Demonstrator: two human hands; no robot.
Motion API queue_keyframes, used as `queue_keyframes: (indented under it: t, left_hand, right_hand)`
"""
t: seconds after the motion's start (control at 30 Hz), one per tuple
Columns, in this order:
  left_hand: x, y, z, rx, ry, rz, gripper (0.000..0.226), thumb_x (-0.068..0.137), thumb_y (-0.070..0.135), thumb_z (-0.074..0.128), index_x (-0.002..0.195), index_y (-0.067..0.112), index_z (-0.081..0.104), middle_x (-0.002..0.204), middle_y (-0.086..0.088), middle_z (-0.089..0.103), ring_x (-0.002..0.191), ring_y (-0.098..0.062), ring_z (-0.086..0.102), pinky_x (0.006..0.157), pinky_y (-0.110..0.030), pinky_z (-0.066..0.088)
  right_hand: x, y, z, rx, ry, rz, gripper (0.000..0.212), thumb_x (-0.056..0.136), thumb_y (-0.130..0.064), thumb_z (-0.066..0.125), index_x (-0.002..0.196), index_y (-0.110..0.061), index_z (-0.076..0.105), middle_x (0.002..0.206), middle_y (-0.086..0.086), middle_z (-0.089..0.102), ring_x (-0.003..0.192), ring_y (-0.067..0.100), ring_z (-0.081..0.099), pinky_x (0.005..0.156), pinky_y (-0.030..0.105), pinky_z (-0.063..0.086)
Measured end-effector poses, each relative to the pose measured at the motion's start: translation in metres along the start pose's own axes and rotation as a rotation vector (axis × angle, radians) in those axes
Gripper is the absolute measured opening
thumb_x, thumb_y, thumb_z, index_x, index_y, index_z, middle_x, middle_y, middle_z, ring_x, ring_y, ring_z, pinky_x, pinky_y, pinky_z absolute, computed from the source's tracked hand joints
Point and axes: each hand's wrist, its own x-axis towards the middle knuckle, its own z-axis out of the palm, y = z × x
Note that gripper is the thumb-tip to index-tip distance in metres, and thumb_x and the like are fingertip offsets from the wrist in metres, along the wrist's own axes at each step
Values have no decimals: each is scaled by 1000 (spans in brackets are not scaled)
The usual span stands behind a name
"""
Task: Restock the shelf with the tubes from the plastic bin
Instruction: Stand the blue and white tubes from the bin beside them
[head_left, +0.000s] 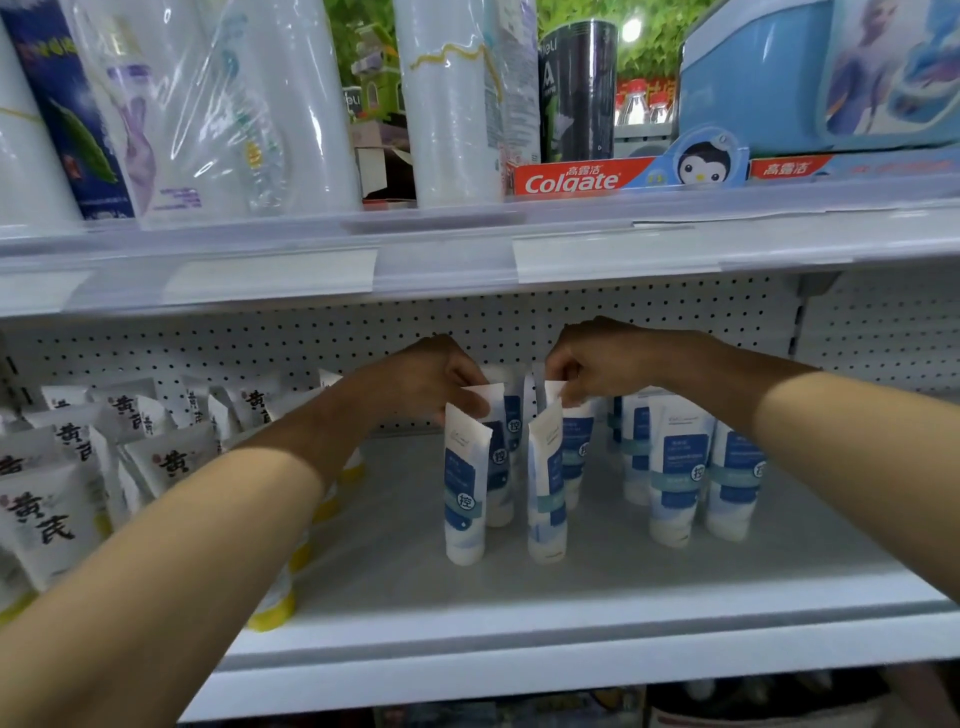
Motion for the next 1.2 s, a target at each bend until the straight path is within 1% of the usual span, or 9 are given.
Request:
queue_keyframes:
  t: [0.2, 0.27, 0.43, 0.53, 0.63, 0.7, 0.8, 0.93, 1.2]
  left_hand:
    - [15, 14, -2, 31, -47, -55, 19, 81, 17, 76, 99, 14, 76, 90, 1, 75, 74, -6, 69, 64, -16, 54]
    - [18, 18, 1, 38, -44, -55, 18, 80, 16, 75, 99, 13, 76, 89, -2, 76, 73, -10, 70, 66, -19, 57]
    - [22, 23, 6, 68, -33, -37, 19, 81, 13, 74, 100, 8, 76, 89, -4, 76, 78, -17, 72, 75, -24, 59]
    - [25, 24, 8, 52, -31, -43, 20, 82, 13, 73, 102, 8, 75, 90, -5, 76, 78, -22, 73, 69, -22, 59]
    - [25, 25, 9, 52, -21, -43, 21, 83, 13, 72, 103, 7, 75, 92, -8, 75, 78, -23, 73, 71, -25, 60]
    - [25, 26, 9, 48, -12, -38, 21, 84, 12, 72, 104, 7, 74, 93, -9, 75, 75, -21, 72, 69, -25, 60]
    - [26, 24, 10, 31, -13, -36, 21, 83, 11, 72, 104, 8, 74, 91, -6, 75, 68, -13, 70, 63, -19, 58]
    - [26, 23, 10, 13, -26, -42, 22, 83, 12, 72, 105, 11, 74, 93, -4, 75, 81, -20, 72, 70, -24, 60]
    - [25, 20, 12, 48, -21, -24, 19, 84, 16, 71, 103, 15, 73, 94, -2, 73, 83, -16, 71, 75, -27, 60]
  right_hand:
    - [2, 3, 3, 51, 0, 2, 13, 83, -22, 68, 87, -10, 70, 82, 7, 69, 67, 13, 54, 69, 33, 49]
    - [3, 2, 3, 47, 0, -4, 13, 83, -21, 68, 87, -9, 70, 84, 9, 69, 67, 13, 53, 69, 33, 48]
    - [5, 0, 2, 25, -4, -11, 9, 83, -22, 68, 83, -13, 70, 75, 2, 66, 67, 15, 54, 69, 33, 49]
    - [7, 1, 2, 3, 0, -2, 9, 84, -23, 68, 87, -15, 70, 78, 0, 67, 72, 18, 59, 71, 33, 50]
    - [9, 1, 1, -5, 0, -2, 8, 85, -23, 68, 80, -17, 67, 69, -6, 60, 67, 15, 54, 68, 31, 47]
    - [10, 0, 1, -2, -6, -8, 8, 86, -24, 67, 77, -23, 65, 67, -11, 58, 66, 12, 53, 69, 30, 47]
    - [11, -2, 1, -19, -15, -18, 4, 88, -26, 66, 85, -22, 67, 70, -14, 57, 65, 7, 52, 71, 29, 47]
    - [11, -2, 0, -18, -34, -22, 8, 89, -24, 65, 88, -17, 68, 71, -11, 56, 66, 9, 52, 68, 27, 45]
    - [11, -1, 1, -35, -32, -5, 9, 87, -26, 65, 89, -17, 68, 76, -6, 61, 72, 14, 55, 72, 33, 49]
